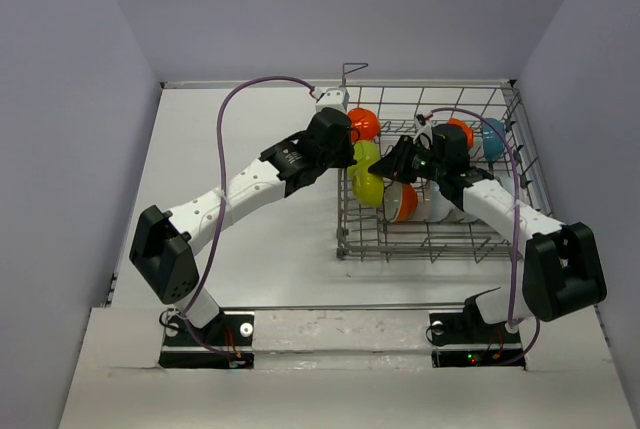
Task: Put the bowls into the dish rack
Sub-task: Turn the bowl upside down over the dish rack.
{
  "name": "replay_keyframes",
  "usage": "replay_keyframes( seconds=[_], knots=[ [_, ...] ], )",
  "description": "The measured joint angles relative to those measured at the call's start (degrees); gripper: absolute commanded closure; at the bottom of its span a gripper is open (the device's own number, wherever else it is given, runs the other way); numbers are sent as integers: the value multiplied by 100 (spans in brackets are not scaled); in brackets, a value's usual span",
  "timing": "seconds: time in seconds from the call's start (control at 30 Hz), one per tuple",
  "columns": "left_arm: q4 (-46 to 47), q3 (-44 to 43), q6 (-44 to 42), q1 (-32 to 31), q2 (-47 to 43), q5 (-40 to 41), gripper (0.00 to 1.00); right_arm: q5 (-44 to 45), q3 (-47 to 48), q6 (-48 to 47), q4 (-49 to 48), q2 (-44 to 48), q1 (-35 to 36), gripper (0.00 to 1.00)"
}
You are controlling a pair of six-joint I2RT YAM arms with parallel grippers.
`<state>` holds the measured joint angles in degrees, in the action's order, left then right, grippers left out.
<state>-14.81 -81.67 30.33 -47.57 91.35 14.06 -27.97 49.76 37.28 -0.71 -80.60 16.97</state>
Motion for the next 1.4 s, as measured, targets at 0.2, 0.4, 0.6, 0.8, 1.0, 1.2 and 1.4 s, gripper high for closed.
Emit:
replay_keyframes(
  seconds=[0.2,0.4,0.6,0.8,1.0,1.2,1.4],
  knots=[
    [-11,-9,-2,0,0,-2,100,177,0,0,-61,-7,0,72],
    [-20,-13,-2,0,0,-2,100,431,0,-2,-127,-15,-2,71],
    [-74,-59,-2,0,20,-2,100,612,0,-11,-131,-7,-2,71],
    [-118,-96,-7,-7,42,7,100,673,-9,-98,-122,20,-2,72],
    [-118,-96,-7,-11,44,13,100,824,-9,-168,-105,39,63,71],
    [-118,-96,-7,-11,44,13,100,1123,13,-245,-125,39,275,71],
    [-118,-96,-7,-11,46,13,100,1373,13,-262,-122,26,376,70]
  ],
)
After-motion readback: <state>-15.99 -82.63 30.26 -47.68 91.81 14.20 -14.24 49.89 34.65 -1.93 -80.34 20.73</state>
